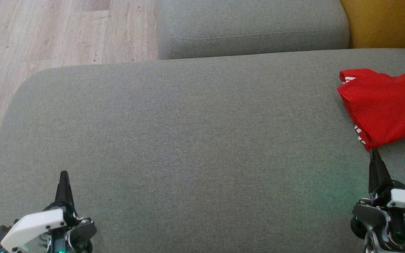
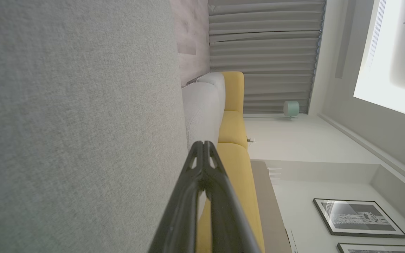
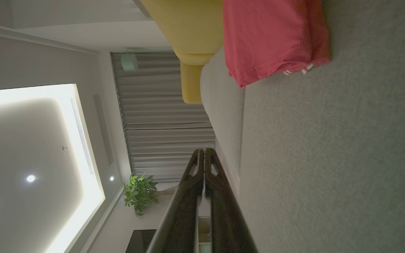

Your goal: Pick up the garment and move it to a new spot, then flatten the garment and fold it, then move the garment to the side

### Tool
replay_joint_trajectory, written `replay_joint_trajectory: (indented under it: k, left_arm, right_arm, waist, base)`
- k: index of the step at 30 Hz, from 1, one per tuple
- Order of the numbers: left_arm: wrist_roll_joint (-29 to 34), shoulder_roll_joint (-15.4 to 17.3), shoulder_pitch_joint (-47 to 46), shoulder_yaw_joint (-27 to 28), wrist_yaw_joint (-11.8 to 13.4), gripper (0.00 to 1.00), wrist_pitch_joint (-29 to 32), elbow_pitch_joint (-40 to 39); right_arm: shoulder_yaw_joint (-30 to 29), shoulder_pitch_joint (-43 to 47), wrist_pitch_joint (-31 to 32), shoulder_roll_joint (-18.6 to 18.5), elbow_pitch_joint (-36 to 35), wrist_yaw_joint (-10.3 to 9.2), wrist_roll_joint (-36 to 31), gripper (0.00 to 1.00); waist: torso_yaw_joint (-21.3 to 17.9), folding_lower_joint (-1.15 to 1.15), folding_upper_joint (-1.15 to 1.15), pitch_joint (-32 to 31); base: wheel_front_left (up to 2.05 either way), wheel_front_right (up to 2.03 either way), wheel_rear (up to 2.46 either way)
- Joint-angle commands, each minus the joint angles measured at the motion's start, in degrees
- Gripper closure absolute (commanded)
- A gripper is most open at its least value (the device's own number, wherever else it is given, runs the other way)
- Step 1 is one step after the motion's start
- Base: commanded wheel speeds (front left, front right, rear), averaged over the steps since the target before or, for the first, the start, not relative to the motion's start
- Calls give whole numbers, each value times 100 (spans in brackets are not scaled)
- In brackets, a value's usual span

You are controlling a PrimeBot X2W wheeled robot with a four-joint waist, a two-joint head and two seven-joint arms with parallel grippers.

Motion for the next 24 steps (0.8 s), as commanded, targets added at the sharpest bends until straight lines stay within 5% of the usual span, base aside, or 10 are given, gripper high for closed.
replay_joint_trajectory:
  k: [1, 24]
  left_arm:
    - [-32, 20, -283, 239, -38, 100, 39, -173]
    - [-29, 18, -283, 243, -38, 100, 42, -174]
  right_arm:
    - [117, -271, 35, -27, -215, 40, 40, 100]
    - [117, -270, 34, -27, -215, 40, 40, 100]
  waist:
    - [0, 0, 0, 0]
    - [0, 0, 0, 0]
  base:
    - [0, 0, 0]
    - [0, 0, 0]
